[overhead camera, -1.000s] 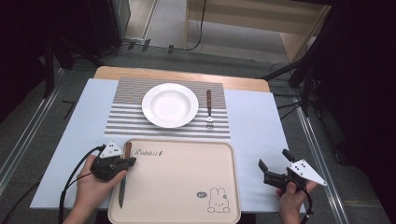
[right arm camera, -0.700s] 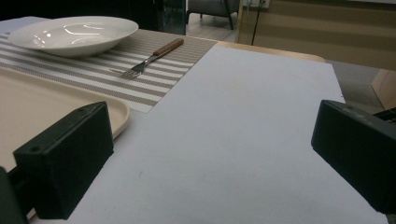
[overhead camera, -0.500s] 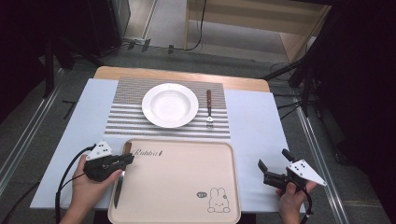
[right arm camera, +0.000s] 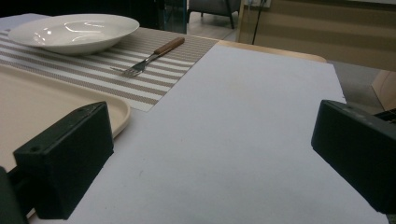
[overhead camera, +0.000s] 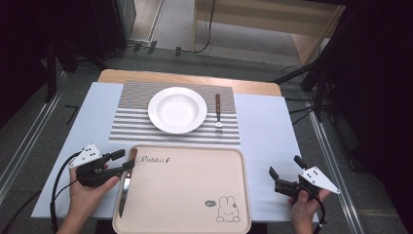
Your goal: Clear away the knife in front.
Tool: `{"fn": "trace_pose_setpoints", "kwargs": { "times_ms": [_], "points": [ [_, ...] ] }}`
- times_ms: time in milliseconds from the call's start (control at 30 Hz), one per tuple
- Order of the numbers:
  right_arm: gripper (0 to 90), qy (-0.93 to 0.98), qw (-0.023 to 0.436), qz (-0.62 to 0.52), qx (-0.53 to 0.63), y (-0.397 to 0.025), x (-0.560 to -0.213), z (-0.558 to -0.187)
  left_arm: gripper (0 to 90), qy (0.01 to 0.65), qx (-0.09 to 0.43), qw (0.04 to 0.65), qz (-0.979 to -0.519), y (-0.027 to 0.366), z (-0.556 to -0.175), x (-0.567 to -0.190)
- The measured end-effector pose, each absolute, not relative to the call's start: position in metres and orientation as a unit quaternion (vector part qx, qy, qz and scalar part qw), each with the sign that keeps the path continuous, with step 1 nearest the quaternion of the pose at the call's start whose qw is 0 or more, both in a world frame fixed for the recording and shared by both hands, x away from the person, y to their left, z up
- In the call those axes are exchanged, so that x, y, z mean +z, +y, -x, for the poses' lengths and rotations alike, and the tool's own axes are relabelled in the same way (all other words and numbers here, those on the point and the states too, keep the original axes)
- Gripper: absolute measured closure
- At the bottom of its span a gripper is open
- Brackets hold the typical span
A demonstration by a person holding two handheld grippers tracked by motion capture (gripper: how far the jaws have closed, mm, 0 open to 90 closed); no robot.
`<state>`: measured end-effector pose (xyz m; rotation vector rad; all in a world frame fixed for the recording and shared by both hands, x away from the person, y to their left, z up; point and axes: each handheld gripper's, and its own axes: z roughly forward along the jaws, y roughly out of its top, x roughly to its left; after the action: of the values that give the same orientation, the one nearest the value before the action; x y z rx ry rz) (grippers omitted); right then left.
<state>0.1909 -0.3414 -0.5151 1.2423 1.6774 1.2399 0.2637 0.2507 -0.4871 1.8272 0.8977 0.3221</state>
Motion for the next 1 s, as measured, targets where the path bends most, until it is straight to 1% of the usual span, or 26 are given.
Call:
{"fn": "trace_pose_setpoints", "kwargs": {
  "times_ms": [167, 267, 433, 500, 633, 733, 1000],
  "points": [
    [0.0, 0.648, 0.351, -0.479, 0.477, -0.341, -0.515, -0.191, 27.8, 0.384, 0.136, 0.524, -0.748, 0.258, -0.265, -0.486],
    [0.0, 0.647, 0.352, -0.479, 0.477, -0.342, -0.515, -0.191, 27.2, 0.389, 0.138, 0.529, -0.742, 0.261, -0.265, -0.485],
    [0.0, 0.649, 0.352, -0.479, 0.475, -0.341, -0.515, -0.19, 11.8, 0.396, 0.142, 0.533, -0.734, 0.267, -0.266, -0.484],
    [0.0, 0.65, 0.353, -0.478, 0.473, -0.34, -0.515, -0.191, 9.6, 0.4, 0.145, 0.537, -0.729, 0.271, -0.266, -0.484],
    [0.0, 0.649, 0.363, -0.48, 0.466, -0.339, -0.515, -0.19, 2.2, 0.41, 0.149, 0.54, -0.72, 0.278, -0.266, -0.483],
    [0.0, 0.646, 0.366, -0.482, 0.465, -0.339, -0.514, -0.19, 0.0, 0.414, 0.151, 0.542, -0.715, 0.282, -0.266, -0.484],
    [0.0, 0.638, 0.366, -0.488, 0.47, -0.342, -0.513, -0.189, 0.0, 0.407, 0.155, 0.554, -0.71, 0.293, -0.265, -0.485]
  ]
}}
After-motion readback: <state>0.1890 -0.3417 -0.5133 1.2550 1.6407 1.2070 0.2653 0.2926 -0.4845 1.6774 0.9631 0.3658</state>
